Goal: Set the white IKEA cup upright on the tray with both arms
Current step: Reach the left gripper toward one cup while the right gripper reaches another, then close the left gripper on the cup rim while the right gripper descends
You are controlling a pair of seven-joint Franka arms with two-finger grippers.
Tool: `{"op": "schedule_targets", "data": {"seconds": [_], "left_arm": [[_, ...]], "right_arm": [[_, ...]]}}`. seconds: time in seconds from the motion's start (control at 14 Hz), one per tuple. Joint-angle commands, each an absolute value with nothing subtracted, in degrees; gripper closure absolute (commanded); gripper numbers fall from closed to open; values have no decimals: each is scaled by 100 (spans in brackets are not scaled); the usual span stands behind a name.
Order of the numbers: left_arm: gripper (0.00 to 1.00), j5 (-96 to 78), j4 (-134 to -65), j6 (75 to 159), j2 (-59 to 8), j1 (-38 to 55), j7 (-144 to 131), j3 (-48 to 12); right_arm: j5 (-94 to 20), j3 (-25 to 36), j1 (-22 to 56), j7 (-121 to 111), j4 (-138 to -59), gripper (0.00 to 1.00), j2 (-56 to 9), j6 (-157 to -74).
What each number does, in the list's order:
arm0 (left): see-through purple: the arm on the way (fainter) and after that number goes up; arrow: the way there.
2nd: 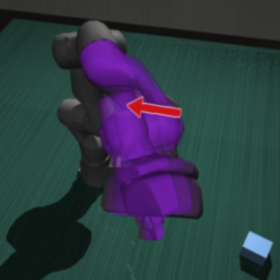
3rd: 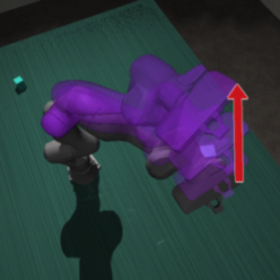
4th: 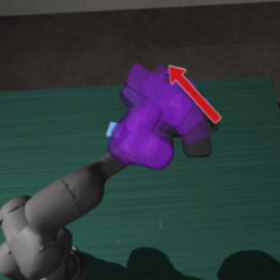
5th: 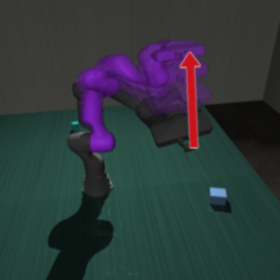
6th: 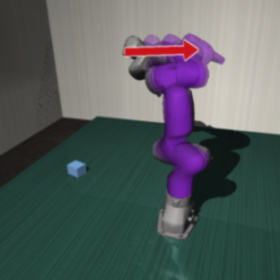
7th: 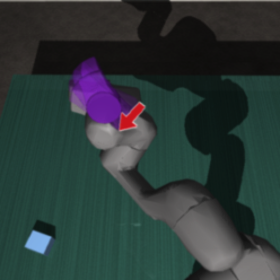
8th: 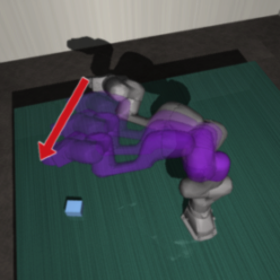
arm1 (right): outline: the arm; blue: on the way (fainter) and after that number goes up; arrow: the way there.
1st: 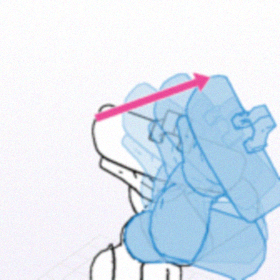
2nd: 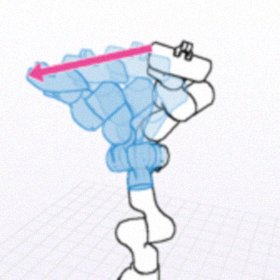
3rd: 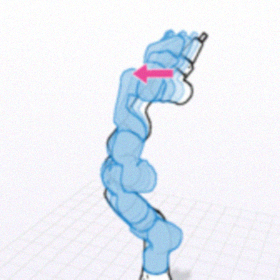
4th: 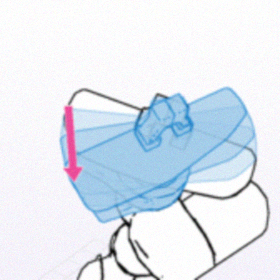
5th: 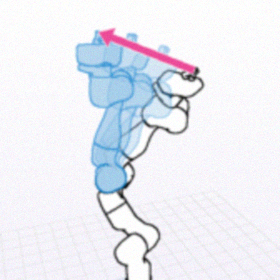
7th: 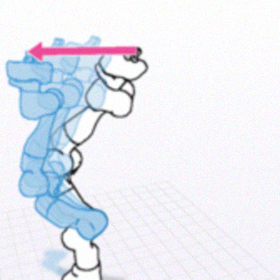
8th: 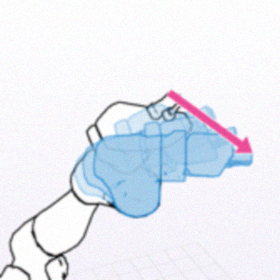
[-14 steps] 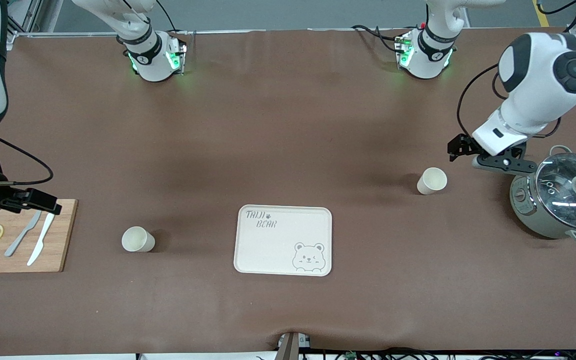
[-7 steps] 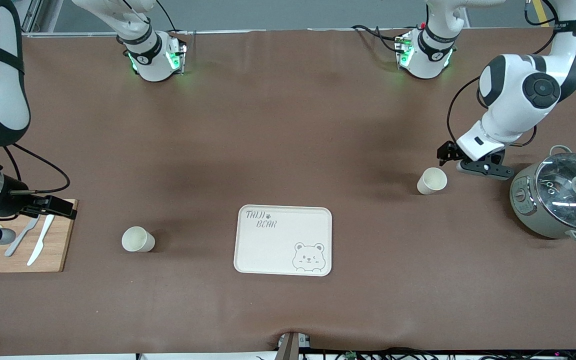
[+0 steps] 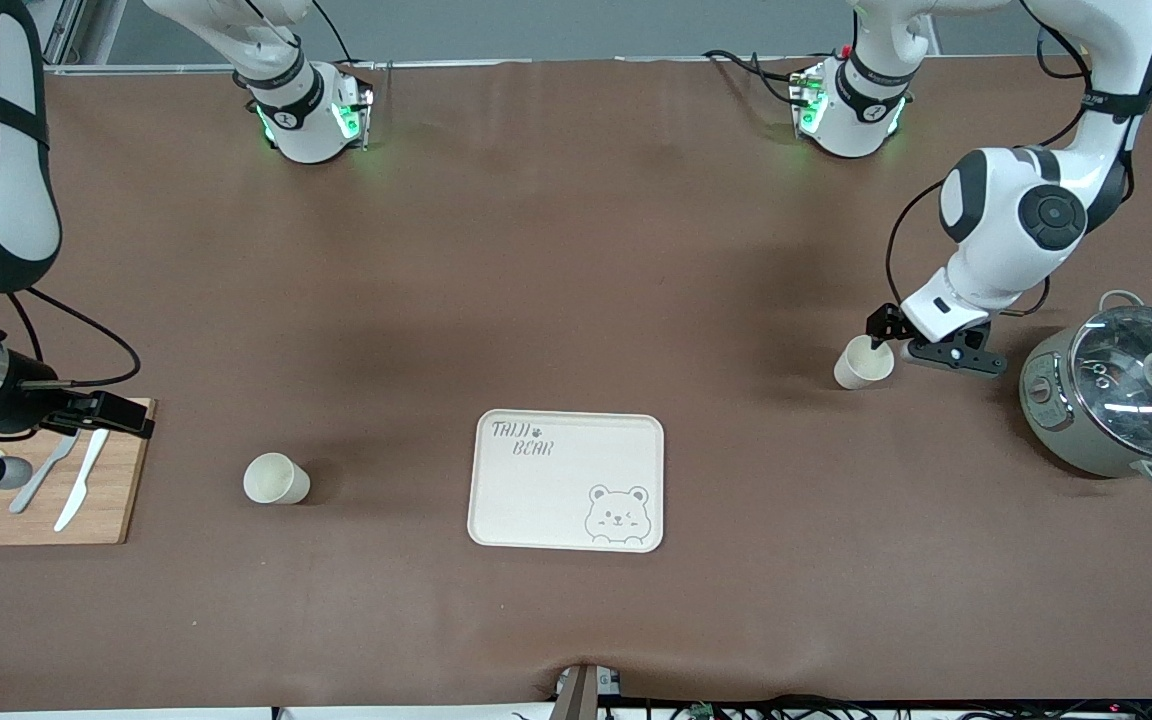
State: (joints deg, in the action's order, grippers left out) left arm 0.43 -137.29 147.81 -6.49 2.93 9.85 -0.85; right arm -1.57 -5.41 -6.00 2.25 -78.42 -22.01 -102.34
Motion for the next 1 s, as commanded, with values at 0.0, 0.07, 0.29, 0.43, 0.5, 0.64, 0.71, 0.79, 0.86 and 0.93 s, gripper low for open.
{"op": "schedule_targets", "data": {"seconds": [0.0, 0.07, 0.29, 0.43, 0.5, 0.64, 0.71, 0.79, 0.86, 0.93], "left_arm": [[0, 35, -13764, 15160, -878, 229, 1204, -105], [0, 35, -13755, 15239, -957, 229, 1248, -105], [0, 35, -13755, 15407, -1142, 141, 1318, -114], [0, 35, -13737, 15495, -1239, 132, 1354, -105], [0, 35, -13746, 15582, -1274, 132, 1371, -105], [0, 35, -13746, 15671, -1345, 132, 1371, -105], [0, 35, -13746, 15680, -1353, 132, 1380, -105], [0, 35, -13746, 15680, -1354, 132, 1380, -105], [0, 35, -13746, 15688, -1354, 132, 1380, -105], [0, 26, -13746, 15688, -1354, 132, 1371, -105]], "right_arm": [[-97, -589, -580, 272, -7963, 0, -2118, -10388], [-97, -589, -571, 272, -7989, 0, -2136, -10458], [-97, -589, -571, 272, -8349, 0, -2118, -10845], [-88, -589, -554, 264, -8385, 0, -2136, -10863], [-88, -589, -545, 264, -8437, 0, -2144, -10924], [-53, -580, -527, 264, -8586, 0, -2145, -11109], [-53, -580, -527, 264, -8587, 0, -2162, -11135], [-53, -580, -527, 264, -8596, 0, -2214, -11223], [-53, -580, -527, 264, -8674, 0, -2241, -11328], [-53, -580, -536, 264, -8814, 0, -2250, -11503]]}}
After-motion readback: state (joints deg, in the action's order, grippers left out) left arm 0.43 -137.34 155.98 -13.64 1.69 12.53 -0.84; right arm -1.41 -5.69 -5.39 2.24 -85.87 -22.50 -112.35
